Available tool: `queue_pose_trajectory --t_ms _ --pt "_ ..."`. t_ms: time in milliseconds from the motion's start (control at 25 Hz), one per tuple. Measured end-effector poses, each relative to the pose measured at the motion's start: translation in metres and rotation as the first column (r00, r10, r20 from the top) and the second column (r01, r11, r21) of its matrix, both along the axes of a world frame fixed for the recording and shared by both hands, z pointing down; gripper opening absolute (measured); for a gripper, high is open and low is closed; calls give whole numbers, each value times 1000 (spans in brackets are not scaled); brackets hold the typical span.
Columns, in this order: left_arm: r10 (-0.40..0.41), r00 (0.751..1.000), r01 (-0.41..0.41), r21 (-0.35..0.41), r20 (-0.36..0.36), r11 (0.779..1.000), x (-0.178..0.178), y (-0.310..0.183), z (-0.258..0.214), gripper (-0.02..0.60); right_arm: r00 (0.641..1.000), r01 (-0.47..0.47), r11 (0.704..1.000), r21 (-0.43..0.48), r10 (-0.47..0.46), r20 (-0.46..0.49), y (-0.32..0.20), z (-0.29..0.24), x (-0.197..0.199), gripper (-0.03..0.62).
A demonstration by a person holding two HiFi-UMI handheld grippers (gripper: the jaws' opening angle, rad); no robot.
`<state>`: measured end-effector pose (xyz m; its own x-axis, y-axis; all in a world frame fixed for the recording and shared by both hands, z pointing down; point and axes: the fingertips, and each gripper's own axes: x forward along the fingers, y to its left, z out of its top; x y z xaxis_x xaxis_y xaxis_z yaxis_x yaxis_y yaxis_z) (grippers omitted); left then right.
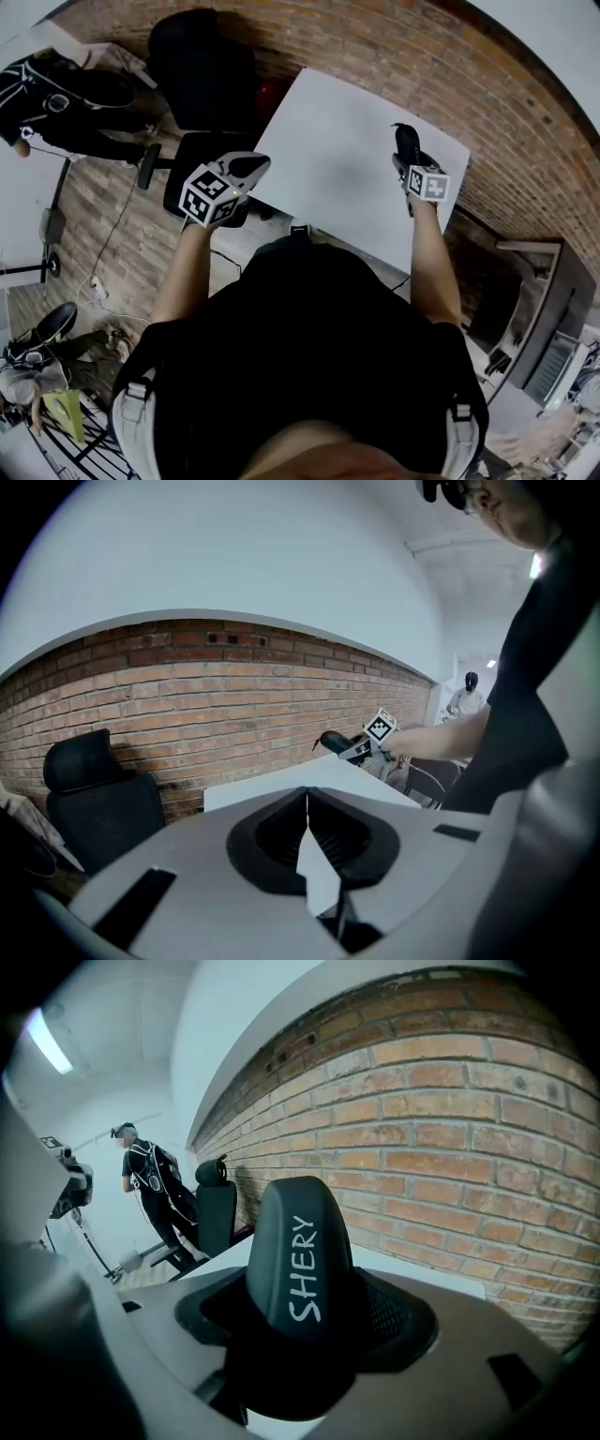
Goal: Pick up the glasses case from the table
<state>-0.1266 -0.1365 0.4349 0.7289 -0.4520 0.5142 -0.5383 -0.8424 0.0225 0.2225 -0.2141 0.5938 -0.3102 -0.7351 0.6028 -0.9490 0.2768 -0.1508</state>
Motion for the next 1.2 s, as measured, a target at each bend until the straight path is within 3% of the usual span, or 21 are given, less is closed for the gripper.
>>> queue_pose_trajectory --t_ms 720,1200 --pt "28 999 -27 31 -22 999 23 32 -11 9 997 -30 990 136 20 69 46 -69 26 334" --pt "76 997 -75 48 -24 996 46 46 -21 9 993 -41 968 249 13 114 80 -127 33 334"
